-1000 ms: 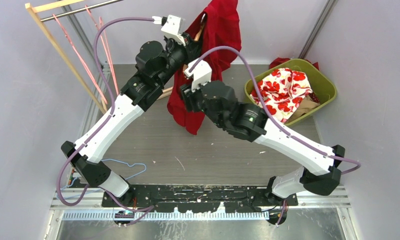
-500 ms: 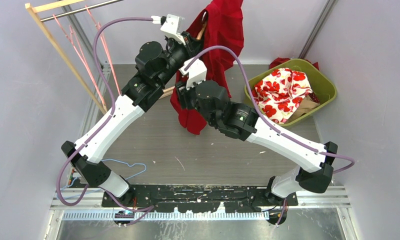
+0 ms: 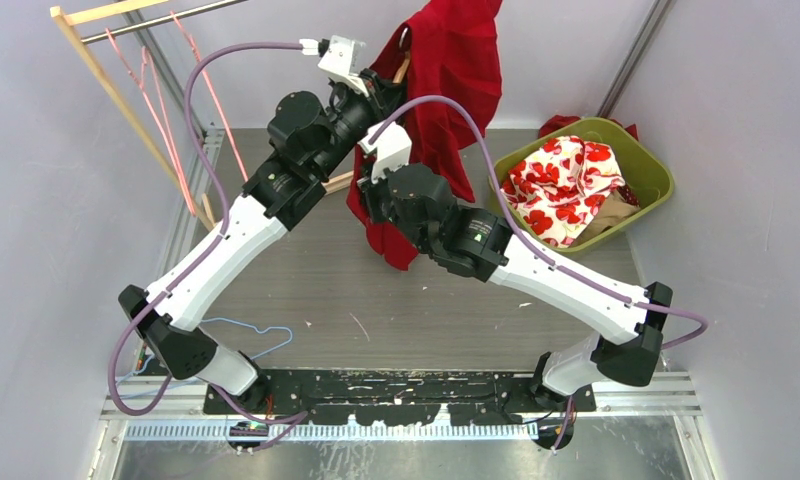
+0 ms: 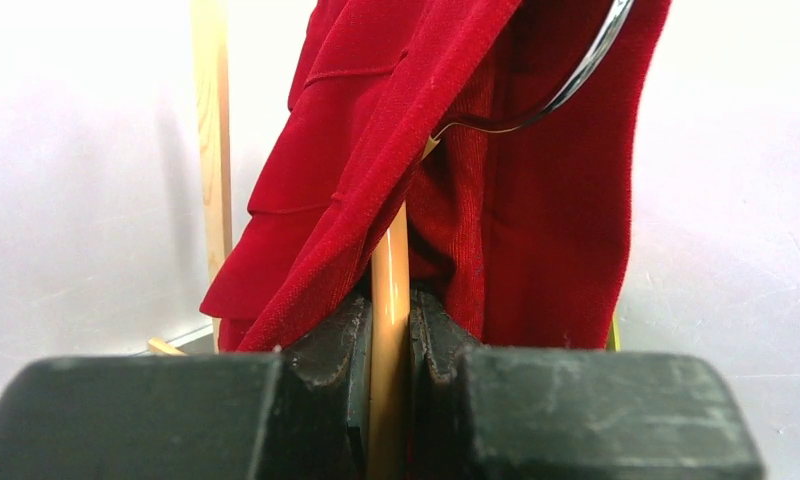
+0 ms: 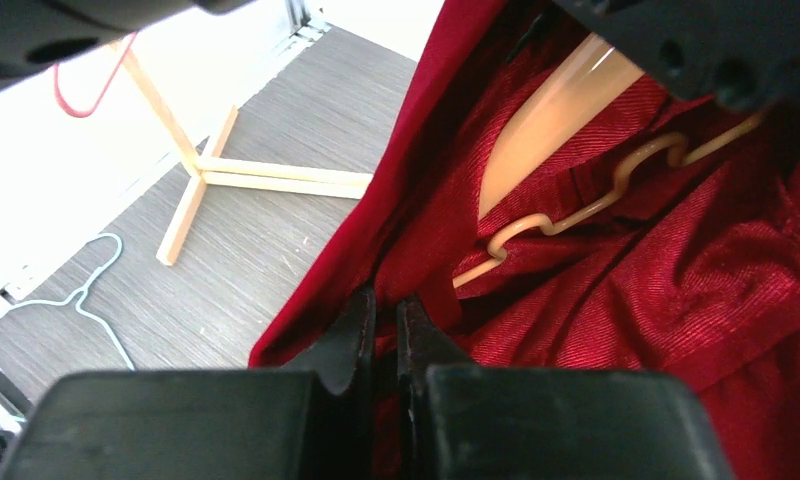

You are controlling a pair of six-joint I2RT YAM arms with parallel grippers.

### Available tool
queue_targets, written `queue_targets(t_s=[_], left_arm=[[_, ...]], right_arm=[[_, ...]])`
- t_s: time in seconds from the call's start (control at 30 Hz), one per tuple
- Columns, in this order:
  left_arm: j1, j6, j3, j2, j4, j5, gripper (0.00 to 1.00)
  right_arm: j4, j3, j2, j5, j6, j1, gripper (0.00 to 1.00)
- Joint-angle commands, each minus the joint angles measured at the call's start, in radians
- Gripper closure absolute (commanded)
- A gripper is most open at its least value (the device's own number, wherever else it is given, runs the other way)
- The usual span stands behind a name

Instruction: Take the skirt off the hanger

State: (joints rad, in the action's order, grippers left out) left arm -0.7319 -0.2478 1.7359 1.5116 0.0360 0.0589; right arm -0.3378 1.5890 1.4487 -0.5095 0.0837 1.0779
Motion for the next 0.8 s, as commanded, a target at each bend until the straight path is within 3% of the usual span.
queue_targets(t_s=[0.0, 0.5, 0.77], left_arm=[[-0.005, 0.014, 0.013, -0.069, 0.232, 0.01, 1.0], [-0.006, 0.055, 0.006, 0.046, 0.364, 0.011, 1.0], [-0.006, 0.163, -0.005, 0.134, 0.372, 0.054, 1.0]], right_arm=[[0.019, -0.004, -0.036, 0.065, 0.045, -0.005, 0.96], [0.064, 0.011, 0.016, 0.244, 0.055, 0.165, 0.98], [-0.054, 0.156, 0.023, 0.256, -0.002, 0.269, 0.98]])
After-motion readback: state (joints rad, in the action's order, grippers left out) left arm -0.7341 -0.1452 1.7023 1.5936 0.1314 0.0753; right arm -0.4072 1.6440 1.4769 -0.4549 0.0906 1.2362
